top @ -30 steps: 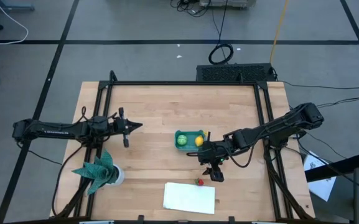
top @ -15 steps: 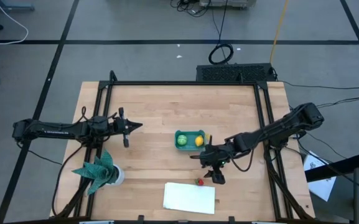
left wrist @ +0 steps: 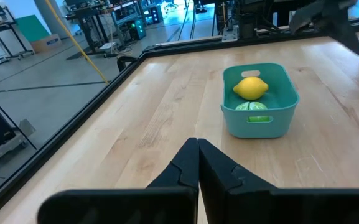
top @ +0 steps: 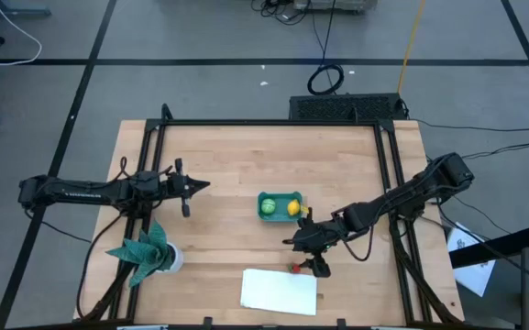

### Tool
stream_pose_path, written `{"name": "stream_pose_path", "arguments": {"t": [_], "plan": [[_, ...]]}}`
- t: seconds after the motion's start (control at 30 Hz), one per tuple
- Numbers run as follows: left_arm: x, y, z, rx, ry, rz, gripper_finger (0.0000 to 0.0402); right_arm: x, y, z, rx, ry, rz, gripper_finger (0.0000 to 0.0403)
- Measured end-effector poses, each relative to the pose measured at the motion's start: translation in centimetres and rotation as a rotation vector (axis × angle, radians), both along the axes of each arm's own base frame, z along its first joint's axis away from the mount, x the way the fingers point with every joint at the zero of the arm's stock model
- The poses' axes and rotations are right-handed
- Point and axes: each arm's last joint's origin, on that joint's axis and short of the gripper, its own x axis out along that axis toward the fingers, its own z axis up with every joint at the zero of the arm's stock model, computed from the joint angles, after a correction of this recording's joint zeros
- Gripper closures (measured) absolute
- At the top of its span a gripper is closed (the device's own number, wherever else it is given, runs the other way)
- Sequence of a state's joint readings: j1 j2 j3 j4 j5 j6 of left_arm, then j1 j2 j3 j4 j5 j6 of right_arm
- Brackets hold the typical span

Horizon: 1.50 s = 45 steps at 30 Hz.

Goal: Pick and placing Produce into tupperware
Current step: Put the strawberry into the green bin

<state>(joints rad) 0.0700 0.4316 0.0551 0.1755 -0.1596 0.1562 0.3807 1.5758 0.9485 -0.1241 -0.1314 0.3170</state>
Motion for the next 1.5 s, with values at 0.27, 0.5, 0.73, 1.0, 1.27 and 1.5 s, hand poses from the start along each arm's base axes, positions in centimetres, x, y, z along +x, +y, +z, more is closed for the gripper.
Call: {"name": "stream_pose_path", "arguments": {"t": [0.27,0.5,0.73,1.0,1.27,1.5], "plan": [[0.0,0.0,0.0,-0.001,0.000,0.000,0.0401,0.4,0.2,-1.8,-0.011,0.059,-0.005,0.0117],[0.0,0.0,0.0,0.000,0.001,-0.001,0.0401,0.7,0.6,-3.6,-0.027,0.113,0.003,0.0117],[0.0,0.0,0.0,0.000,0.001,0.000,0.0401,1.1,0.9,-3.7,0.020,0.094,0.030,0.0117],[0.0,0.0,0.0,-0.002,0.000,0.000,0.0401,1.2,1.4,-4.4,0.022,0.095,0.038,0.0117],[0.0,0.0,0.0,-0.004,0.000,0.000,0.0401,1.5,1.4,-5.7,0.006,0.129,-0.015,0.0117],[0.0,0.0,0.0,-0.005,0.000,0.000,0.0401,1.4,1.6,-5.7,-0.028,0.110,-0.035,0.0117]]}}
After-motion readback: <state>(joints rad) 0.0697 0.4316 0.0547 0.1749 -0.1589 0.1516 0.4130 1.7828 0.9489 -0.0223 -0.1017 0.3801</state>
